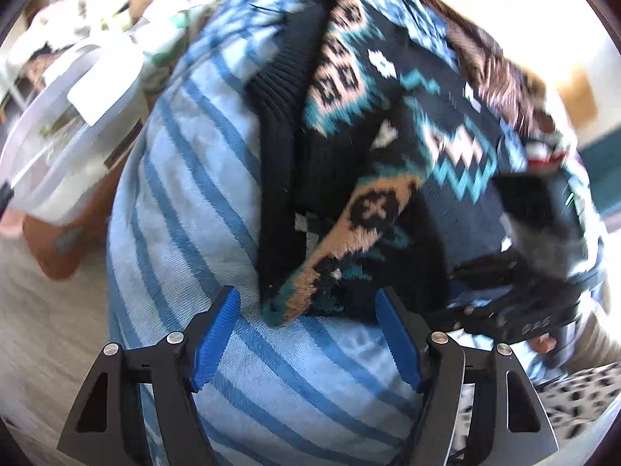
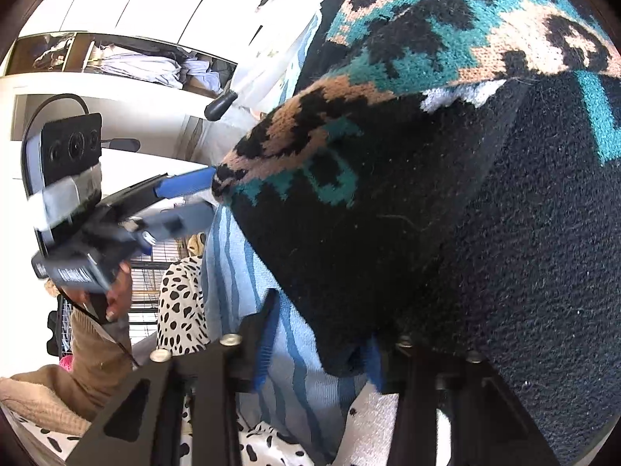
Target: Fold clothes
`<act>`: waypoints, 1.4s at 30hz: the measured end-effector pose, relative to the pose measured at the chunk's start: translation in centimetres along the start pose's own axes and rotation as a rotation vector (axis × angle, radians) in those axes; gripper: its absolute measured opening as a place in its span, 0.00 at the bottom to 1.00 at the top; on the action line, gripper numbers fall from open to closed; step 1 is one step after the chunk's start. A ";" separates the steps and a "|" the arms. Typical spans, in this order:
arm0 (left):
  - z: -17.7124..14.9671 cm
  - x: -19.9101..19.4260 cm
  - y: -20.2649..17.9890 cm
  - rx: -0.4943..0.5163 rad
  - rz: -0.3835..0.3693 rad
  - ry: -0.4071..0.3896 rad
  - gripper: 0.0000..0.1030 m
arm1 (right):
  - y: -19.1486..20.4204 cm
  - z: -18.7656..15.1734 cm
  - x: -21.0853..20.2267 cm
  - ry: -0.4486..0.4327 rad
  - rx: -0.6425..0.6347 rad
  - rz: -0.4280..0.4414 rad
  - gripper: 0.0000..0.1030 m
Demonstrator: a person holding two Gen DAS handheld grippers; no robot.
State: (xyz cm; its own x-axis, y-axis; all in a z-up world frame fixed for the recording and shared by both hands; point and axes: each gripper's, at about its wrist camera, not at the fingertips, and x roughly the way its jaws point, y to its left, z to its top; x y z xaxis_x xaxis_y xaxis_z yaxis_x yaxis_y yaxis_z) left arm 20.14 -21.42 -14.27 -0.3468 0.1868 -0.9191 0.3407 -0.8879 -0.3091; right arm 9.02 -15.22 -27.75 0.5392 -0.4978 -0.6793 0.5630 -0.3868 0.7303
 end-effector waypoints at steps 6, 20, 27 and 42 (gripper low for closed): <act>1.5 -2.3 3.9 -0.143 -0.209 -0.121 0.19 | 0.3 0.5 -3.8 -0.093 0.015 0.155 0.19; -3.8 0.2 9.4 -0.859 -0.393 -0.087 0.56 | -0.9 1.1 -3.3 -0.032 0.049 0.026 0.44; -6.1 1.5 9.5 -1.126 -0.623 -0.108 0.76 | 0.0 0.9 -1.7 -0.005 0.038 -0.025 0.44; -3.3 3.8 5.8 -0.860 -0.286 -0.210 0.41 | 0.1 1.0 -1.5 -0.058 0.034 0.007 0.13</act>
